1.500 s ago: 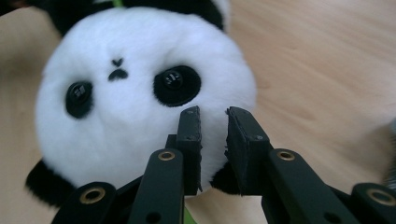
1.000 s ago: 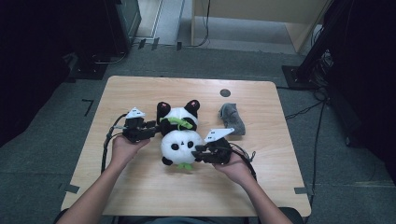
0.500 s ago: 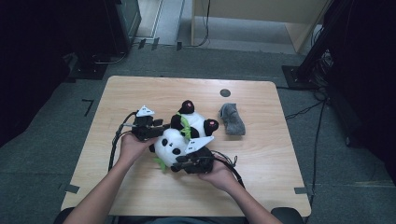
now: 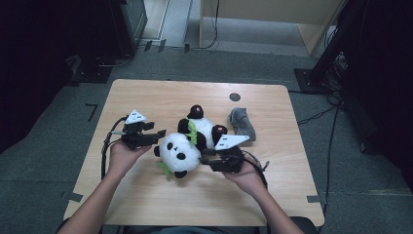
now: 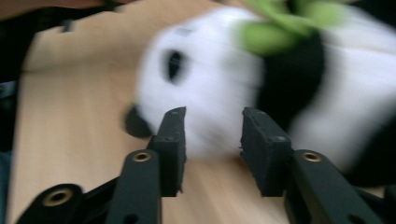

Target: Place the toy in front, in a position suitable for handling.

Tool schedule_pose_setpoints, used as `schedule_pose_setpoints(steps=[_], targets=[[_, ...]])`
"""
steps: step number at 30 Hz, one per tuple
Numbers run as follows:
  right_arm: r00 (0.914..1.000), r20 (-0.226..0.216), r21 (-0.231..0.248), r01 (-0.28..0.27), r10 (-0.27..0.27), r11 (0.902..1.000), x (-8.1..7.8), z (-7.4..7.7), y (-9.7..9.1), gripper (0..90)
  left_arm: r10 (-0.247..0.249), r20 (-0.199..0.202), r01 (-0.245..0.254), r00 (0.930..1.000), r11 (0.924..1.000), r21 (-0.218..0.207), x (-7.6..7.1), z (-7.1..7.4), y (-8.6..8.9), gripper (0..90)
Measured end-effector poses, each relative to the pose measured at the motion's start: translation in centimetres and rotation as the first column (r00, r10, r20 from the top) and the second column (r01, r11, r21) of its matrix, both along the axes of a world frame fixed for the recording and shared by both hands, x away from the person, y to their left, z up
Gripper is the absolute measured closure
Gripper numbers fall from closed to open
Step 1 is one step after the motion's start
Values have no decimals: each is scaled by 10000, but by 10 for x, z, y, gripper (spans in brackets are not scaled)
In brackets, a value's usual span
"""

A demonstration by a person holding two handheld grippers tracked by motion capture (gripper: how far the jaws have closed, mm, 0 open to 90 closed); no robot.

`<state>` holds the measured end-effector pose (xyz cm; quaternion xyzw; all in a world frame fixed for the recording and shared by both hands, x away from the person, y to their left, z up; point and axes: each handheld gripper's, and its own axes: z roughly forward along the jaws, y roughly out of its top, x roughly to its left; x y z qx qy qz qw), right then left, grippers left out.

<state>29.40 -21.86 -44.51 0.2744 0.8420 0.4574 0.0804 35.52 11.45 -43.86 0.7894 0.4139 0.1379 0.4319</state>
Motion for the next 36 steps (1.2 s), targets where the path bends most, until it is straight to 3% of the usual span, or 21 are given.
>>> schedule_pose_setpoints(steps=[2,3,4,6,9,11,12,13,14,17,20,23,24,29,32,36], targets=[[9985,27,-50,553,-552,9985,5,-1,-18,700,75,93,-77,9999,9997,216,-12,3,0,382],[9985,27,-50,553,-552,9985,5,-1,-18,700,75,93,-77,9999,9997,216,-12,3,0,383],[9938,144,-200,1104,-1101,9937,11,-4,-35,729,122,142,-126,9998,9996,266,-24,5,1,385],[9883,145,-286,1521,-1518,9879,16,-6,-47,744,131,114,-130,9998,9998,-129,-37,7,2,393],[9690,381,-540,2458,-2440,9678,30,-8,-63,750,-19,47,20,10000,9999,-124,-53,5,-1,389],[9548,437,-257,2953,-2940,9551,41,-7,-70,749,-136,11,136,9999,9999,-94,-60,1,-4,382],[9548,437,-257,2953,-2940,9551,41,-7,-70,749,-136,11,136,9999,9999,-94,-60,1,-4,372],[9420,515,-66,3324,-3317,9431,54,-7,-71,745,-287,-12,287,9996,9996,-80,-64,-2,-7,363],[9392,578,-53,3393,-3384,9407,58,-7,-69,743,-355,-46,354,9994,9993,-156,-65,-4,-9,354],[9400,574,-17,3370,-3364,9415,72,-9,-60,737,-701,-69,698,9975,9966,-433,-67,-11,-13,340],[9507,668,-229,3049,-3029,9521,79,-11,-48,755,-962,-95,962,9953,9954,11,-65,-19,-17,328],[9591,511,-20,2788,-2784,9603,77,-10,-45,797,-1137,-43,1136,9935,9935,-21,-61,-22,-16,330],[9643,367,6,2624,-2623,9650,76,-10,-46,800,-1172,-5,1172,9931,9931,13,-59,-22,-15,331],[9735,109,-8,2285,-2285,9735,62,-12,-51,806,-1067,412,1061,9934,9942,169,-47,-22,-7,360],[9774,46,-24,2116,-2116,9774,51,-13,-53,805,-1014,74,1014,9948,9948,11,-35,-22,-2,369],[9820,-3,-175,1886,-1886,9819,37,-13,-51,805,-875,-84,875,9961,9961,-107,-21,-22,1,373]])
